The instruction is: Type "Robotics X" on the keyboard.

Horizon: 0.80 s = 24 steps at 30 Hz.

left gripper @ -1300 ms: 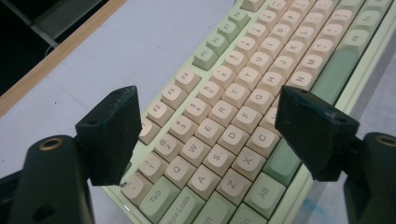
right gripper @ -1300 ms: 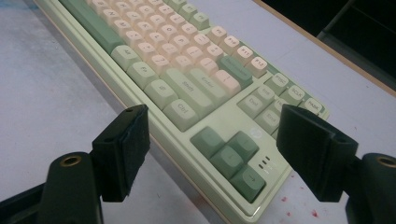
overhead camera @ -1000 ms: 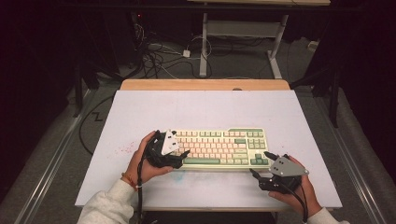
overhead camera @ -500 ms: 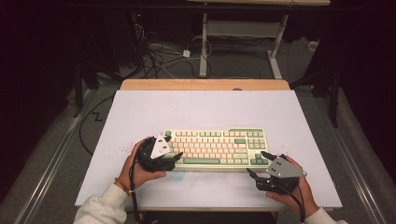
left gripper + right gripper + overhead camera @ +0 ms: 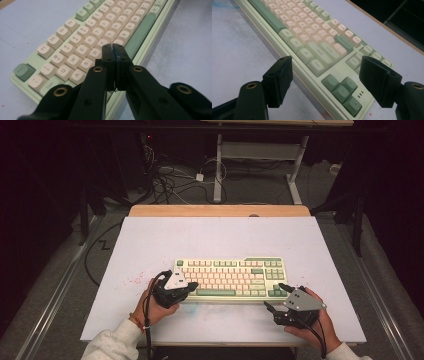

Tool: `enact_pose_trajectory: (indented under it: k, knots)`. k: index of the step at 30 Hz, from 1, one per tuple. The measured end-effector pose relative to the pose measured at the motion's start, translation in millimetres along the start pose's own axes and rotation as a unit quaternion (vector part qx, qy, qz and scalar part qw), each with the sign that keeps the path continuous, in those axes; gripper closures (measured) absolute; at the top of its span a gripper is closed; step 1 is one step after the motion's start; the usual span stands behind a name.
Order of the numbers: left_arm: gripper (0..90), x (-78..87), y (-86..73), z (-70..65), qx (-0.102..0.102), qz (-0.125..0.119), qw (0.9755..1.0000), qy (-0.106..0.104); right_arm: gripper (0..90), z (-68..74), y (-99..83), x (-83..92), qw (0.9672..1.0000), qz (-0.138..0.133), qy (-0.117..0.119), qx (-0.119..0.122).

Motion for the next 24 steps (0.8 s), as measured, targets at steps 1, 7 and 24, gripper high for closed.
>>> enact_pose_trajectory:
  k: [1, 7, 24]
  knots:
    - [87.5, -2.6, 0.7, -1.1, -0.002, 0.004, 1.0, 0.0, 27.1, -0.1, 0.1, 0.2, 1.0, 0.0, -0.001, 0.0]
    - [87.6, -18.0, 5.5, -5.4, -0.018, 0.029, 0.9994, -0.003, 27.1, -0.2, -1.5, 0.2, 1.0, 0.002, -0.001, 0.003]
    - [83.4, -9.9, 14.8, -4.4, -0.024, 0.023, 0.9994, 0.009, 27.0, -1.3, -3.1, -0.4, 1.0, 0.007, -0.002, 0.007]
Point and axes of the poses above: each handheld gripper's, and its own axes: x roughly backward along the jaws, y roughly out of its top, z roughly to its left, the point moved 8 cm from there along -x, roughly forward along the jaws, and after that the axes turned 9 degrees about -y, right-handed, at the moved point
